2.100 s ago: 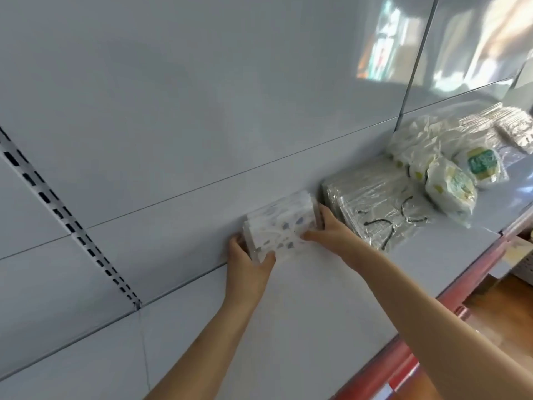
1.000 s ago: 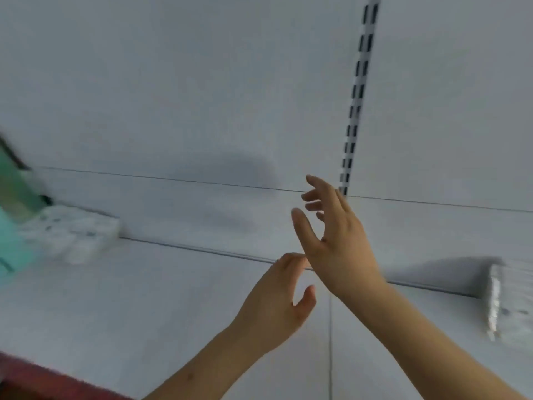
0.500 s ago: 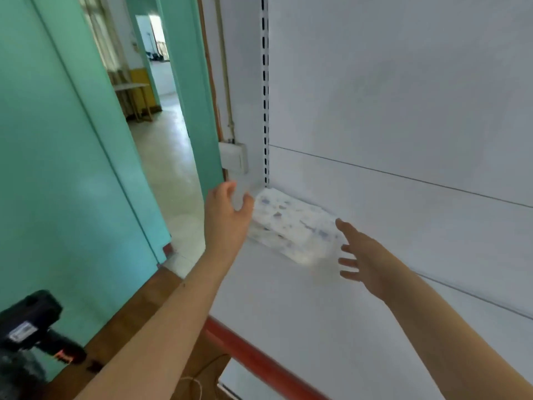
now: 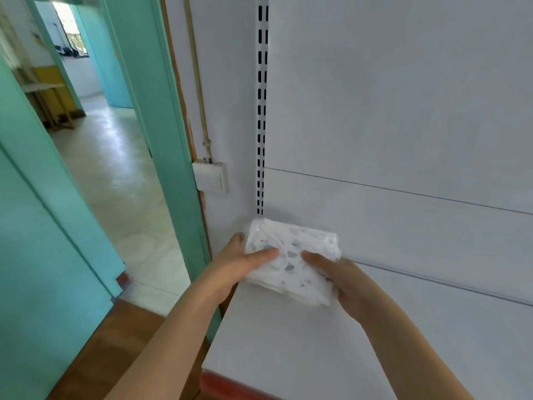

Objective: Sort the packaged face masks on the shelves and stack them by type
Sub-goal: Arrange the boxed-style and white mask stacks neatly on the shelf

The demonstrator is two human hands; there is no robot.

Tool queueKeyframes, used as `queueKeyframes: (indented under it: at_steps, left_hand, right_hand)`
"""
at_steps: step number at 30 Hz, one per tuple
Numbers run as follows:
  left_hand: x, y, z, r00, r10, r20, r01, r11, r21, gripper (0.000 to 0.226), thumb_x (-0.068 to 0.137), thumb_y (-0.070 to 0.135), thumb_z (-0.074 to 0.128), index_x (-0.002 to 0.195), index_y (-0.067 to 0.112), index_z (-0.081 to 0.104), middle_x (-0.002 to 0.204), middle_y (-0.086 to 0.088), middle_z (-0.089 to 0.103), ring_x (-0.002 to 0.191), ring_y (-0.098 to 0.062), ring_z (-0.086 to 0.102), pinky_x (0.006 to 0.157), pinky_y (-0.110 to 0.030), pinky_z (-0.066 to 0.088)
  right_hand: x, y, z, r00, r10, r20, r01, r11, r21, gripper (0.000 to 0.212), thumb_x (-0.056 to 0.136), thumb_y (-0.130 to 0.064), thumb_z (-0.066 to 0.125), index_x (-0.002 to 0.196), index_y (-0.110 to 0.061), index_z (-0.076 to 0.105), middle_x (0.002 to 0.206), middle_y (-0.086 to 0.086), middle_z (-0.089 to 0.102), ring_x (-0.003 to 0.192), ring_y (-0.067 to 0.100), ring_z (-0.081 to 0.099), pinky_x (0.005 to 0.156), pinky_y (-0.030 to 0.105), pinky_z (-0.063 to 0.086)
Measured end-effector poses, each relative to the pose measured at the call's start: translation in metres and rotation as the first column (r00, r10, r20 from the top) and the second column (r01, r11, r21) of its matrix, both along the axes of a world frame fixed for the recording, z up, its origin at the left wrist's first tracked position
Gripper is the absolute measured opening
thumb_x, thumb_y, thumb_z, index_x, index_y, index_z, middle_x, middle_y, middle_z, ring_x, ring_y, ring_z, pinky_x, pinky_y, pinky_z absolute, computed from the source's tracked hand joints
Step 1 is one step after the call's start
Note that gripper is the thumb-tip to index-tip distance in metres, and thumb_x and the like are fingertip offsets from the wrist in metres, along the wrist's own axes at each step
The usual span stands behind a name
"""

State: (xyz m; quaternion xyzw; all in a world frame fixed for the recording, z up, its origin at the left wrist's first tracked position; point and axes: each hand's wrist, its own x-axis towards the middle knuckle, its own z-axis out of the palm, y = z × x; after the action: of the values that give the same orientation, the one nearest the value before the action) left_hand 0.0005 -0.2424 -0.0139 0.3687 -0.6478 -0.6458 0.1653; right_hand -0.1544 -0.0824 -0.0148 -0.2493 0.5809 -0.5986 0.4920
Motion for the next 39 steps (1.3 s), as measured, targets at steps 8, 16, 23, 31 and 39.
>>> queueKeyframes:
  at_steps: [8, 16, 23, 31, 39]
  left_hand:
    - [0.023, 0.04, -0.014, 0.92, -0.377, -0.11, 0.349, 0.913, -0.212, 0.125, 0.062, 0.035, 0.095, 0.155, 0.05, 0.013, 0.148, 0.021, 0.049, 0.135, 0.002, 0.049, 0.112, -0.029, 0.044]
    - [0.023, 0.058, -0.021, 0.955, -0.297, -0.023, 0.267, 0.888, -0.374, 0.112, 0.065, 0.041, 0.092, 0.143, 0.069, 0.015, 0.146, 0.035, 0.032, 0.137, 0.002, 0.041, 0.113, -0.026, 0.039]
    - [0.037, 0.068, -0.039, 0.897, -0.418, 0.141, 0.435, 0.787, -0.438, 0.121, 0.063, 0.039, 0.095, 0.146, 0.06, 0.01, 0.129, 0.05, 0.042, 0.124, 0.02, 0.045, 0.092, 0.001, 0.038]
    - [0.035, 0.069, -0.007, 0.956, -0.292, 0.027, 0.249, 0.759, -0.602, 0.088, 0.058, 0.057, 0.087, 0.128, 0.061, 0.033, 0.126, 0.037, 0.055, 0.118, 0.008, 0.057, 0.094, -0.012, 0.049]
    - [0.047, 0.082, -0.034, 0.862, -0.419, 0.285, 0.507, 0.696, -0.509, 0.108, 0.071, 0.039, 0.091, 0.127, 0.078, 0.007, 0.123, 0.044, 0.051, 0.115, 0.021, 0.05, 0.101, -0.01, 0.044]
  right_hand:
    - [-0.004, 0.082, 0.004, 0.889, -0.02, -0.458, -0.012, 0.998, -0.068, 0.097, 0.07, -0.026, 0.09, 0.148, -0.032, 0.031, 0.129, -0.022, 0.063, 0.126, 0.005, 0.056, 0.092, 0.015, 0.049]
    - [-0.004, 0.097, -0.017, 0.738, -0.12, -0.664, 0.141, 0.99, -0.023, 0.093, 0.064, -0.037, 0.092, 0.138, -0.046, 0.038, 0.126, -0.022, 0.063, 0.118, -0.001, 0.059, 0.1, 0.022, 0.045]
    - [0.0, 0.12, -0.031, 0.724, 0.077, -0.686, 0.011, 0.992, 0.123, 0.088, 0.065, -0.031, 0.092, 0.131, -0.051, 0.036, 0.117, -0.032, 0.062, 0.108, -0.008, 0.061, 0.084, 0.009, 0.047]
    - [0.002, 0.116, -0.004, 0.604, -0.145, -0.784, 0.1, 0.989, -0.106, 0.073, 0.064, -0.05, 0.084, 0.128, -0.047, 0.049, 0.124, -0.027, 0.06, 0.116, -0.007, 0.056, 0.092, 0.007, 0.043]
    - [0.01, 0.132, -0.028, 0.643, 0.015, -0.765, -0.062, 0.998, -0.033, 0.091, 0.069, -0.042, 0.086, 0.139, -0.052, 0.029, 0.13, -0.033, 0.053, 0.119, -0.007, 0.055, 0.095, 0.007, 0.039]
